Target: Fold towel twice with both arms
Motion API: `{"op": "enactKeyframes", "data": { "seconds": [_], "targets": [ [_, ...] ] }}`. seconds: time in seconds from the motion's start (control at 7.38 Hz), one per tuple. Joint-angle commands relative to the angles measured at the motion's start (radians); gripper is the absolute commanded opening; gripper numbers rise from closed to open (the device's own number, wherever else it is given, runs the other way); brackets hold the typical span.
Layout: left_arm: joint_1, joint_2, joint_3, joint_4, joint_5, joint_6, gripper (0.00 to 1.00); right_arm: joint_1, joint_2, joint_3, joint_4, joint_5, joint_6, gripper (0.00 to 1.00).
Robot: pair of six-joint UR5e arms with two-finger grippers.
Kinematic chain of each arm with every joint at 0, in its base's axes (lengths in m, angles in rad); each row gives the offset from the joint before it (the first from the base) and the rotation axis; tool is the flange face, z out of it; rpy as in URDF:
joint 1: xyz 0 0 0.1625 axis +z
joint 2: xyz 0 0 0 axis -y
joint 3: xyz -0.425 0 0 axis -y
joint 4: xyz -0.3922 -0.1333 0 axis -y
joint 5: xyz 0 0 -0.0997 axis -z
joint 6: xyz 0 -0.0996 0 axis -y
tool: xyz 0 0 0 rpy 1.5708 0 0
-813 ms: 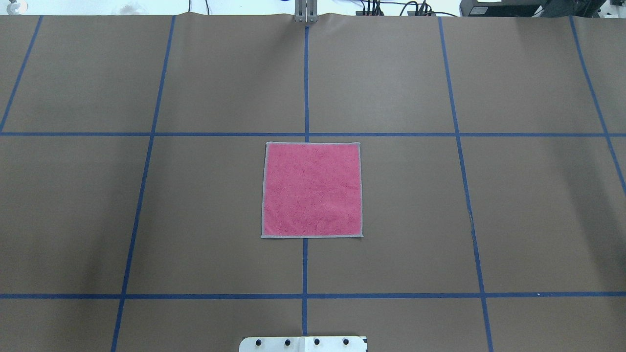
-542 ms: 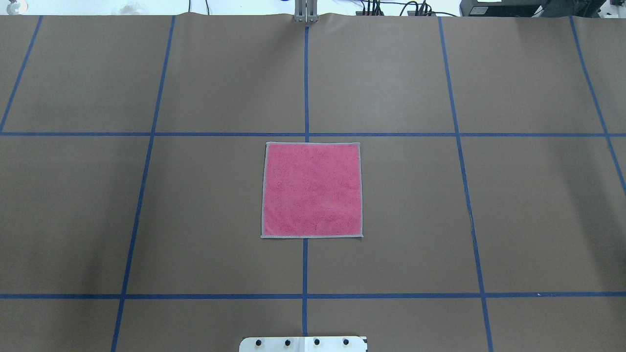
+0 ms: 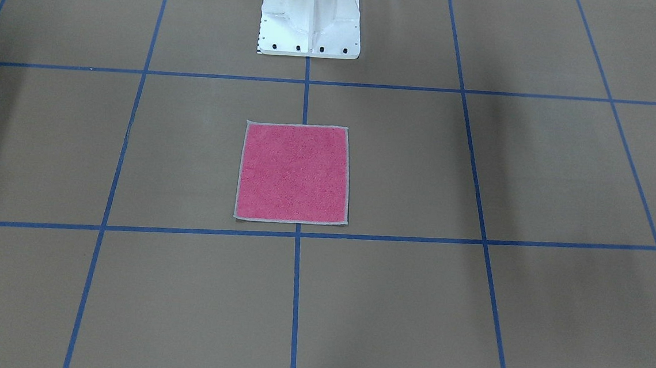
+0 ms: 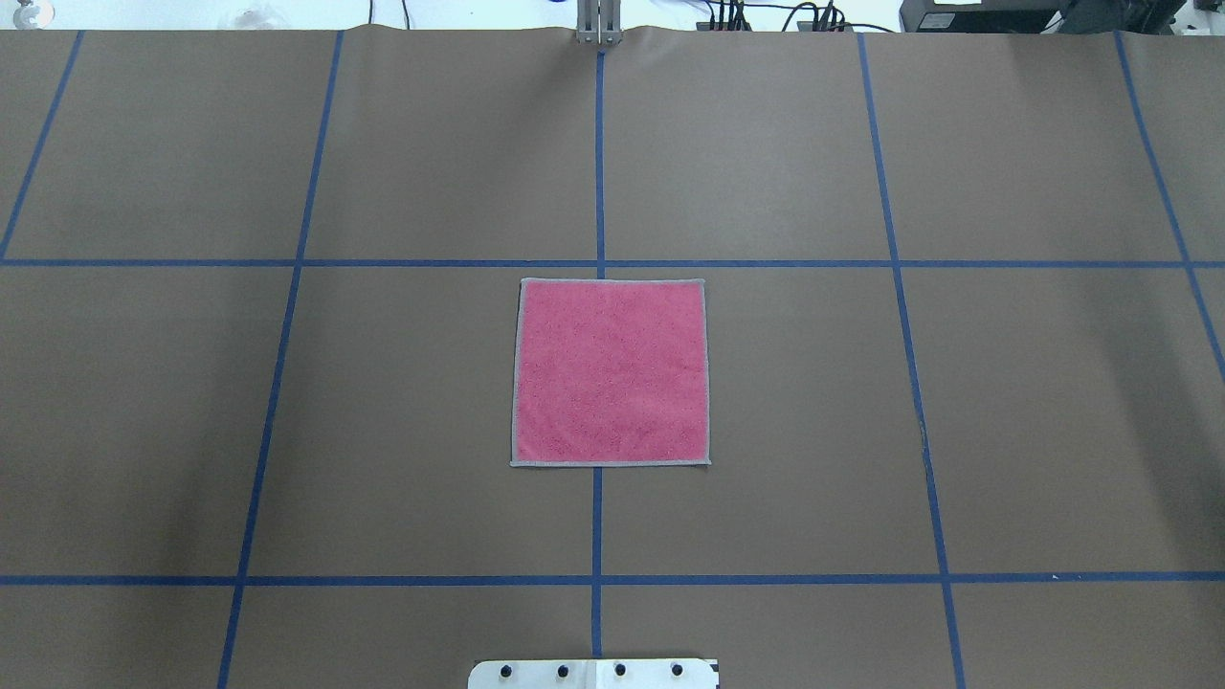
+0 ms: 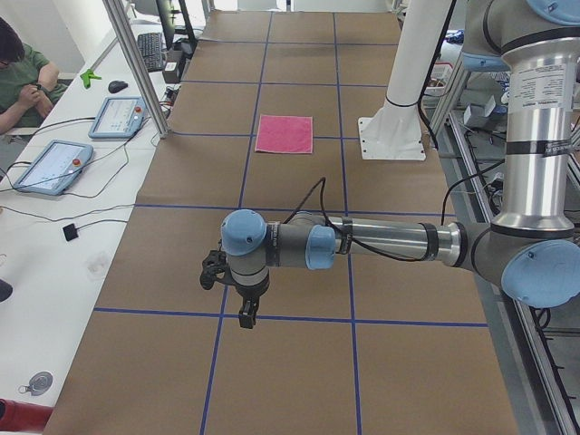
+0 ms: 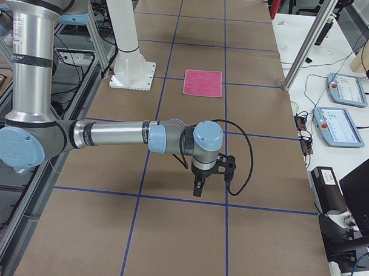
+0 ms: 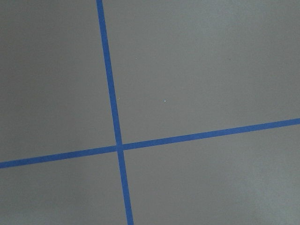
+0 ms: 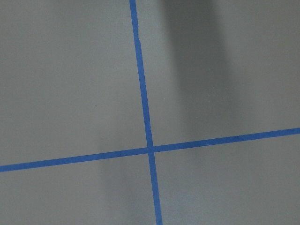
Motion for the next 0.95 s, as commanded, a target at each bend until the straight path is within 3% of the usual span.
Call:
{"op": "enactKeyframes", "data": {
  "seconds": [0.0,0.27,0.54,0.81],
  "targets": [
    [0.03,-0.118,0.057,0.006,0.0,-0.072,1.0,-0.04,0.073,-0.007,-0.008,-0.003,0.08,1.0],
    [0.082,-0.323,0.114,0.105,0.0,-0.139,1.0,-0.141,0.169,-0.01,-0.008,-0.013,0.294,1.0],
    [0.196,-0.375,0.056,0.045,-0.03,-0.21,1.0,-0.233,0.239,-0.006,0.003,-0.01,0.358,1.0],
    [0.378,-0.428,0.019,-0.067,-0.204,-0.525,1.0,-0.264,0.318,-0.01,-0.005,0.006,0.389,1.0]
  ]
}}
